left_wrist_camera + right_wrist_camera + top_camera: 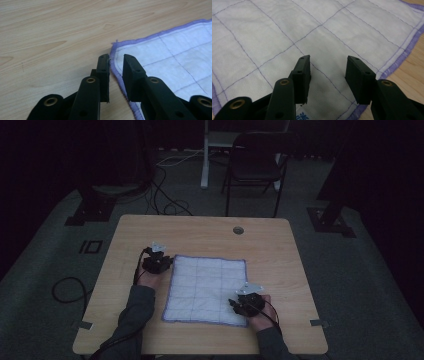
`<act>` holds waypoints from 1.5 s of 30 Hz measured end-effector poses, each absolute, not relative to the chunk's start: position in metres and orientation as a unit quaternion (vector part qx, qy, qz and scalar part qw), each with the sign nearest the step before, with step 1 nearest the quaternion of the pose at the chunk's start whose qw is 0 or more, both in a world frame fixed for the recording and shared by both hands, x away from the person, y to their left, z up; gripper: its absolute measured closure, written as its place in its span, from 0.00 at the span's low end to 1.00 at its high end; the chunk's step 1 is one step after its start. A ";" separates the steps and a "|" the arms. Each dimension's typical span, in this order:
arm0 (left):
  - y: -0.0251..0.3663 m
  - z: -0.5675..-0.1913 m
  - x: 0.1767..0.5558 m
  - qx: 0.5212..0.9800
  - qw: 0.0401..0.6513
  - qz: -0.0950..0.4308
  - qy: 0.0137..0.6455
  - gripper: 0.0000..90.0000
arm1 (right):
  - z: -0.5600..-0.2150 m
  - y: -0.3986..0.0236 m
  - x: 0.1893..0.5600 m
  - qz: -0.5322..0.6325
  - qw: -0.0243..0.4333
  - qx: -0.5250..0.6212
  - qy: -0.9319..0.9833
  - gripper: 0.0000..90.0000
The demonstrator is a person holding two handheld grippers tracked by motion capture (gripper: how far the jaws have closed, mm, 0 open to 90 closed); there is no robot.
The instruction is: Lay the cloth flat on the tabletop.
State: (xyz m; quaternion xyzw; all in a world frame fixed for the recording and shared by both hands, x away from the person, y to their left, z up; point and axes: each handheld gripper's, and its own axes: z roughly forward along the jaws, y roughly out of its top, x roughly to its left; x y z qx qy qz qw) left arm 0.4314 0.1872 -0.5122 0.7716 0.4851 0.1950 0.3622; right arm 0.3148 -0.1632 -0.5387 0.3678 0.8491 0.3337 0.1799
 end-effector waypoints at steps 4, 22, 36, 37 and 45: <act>0.186 -0.513 0.421 0.765 0.377 0.190 0.486 0.82 | -0.539 -0.168 0.317 0.336 0.174 0.373 0.847 0.60; 0.184 -0.509 0.375 0.752 0.418 0.198 0.469 0.64 | -0.540 -0.177 0.327 0.341 0.162 0.378 0.845 0.56; 0.183 -0.511 0.349 0.747 0.418 0.209 0.473 0.61 | -0.540 -0.177 0.327 0.343 0.163 0.382 0.842 0.54; 0.182 -0.512 0.348 0.748 0.415 0.209 0.474 0.61 | -0.540 -0.177 0.327 0.343 0.164 0.383 0.842 0.54; 0.174 -0.518 0.340 0.760 0.402 0.204 0.468 0.61 | -0.541 -0.178 0.326 0.345 0.164 0.383 0.841 0.54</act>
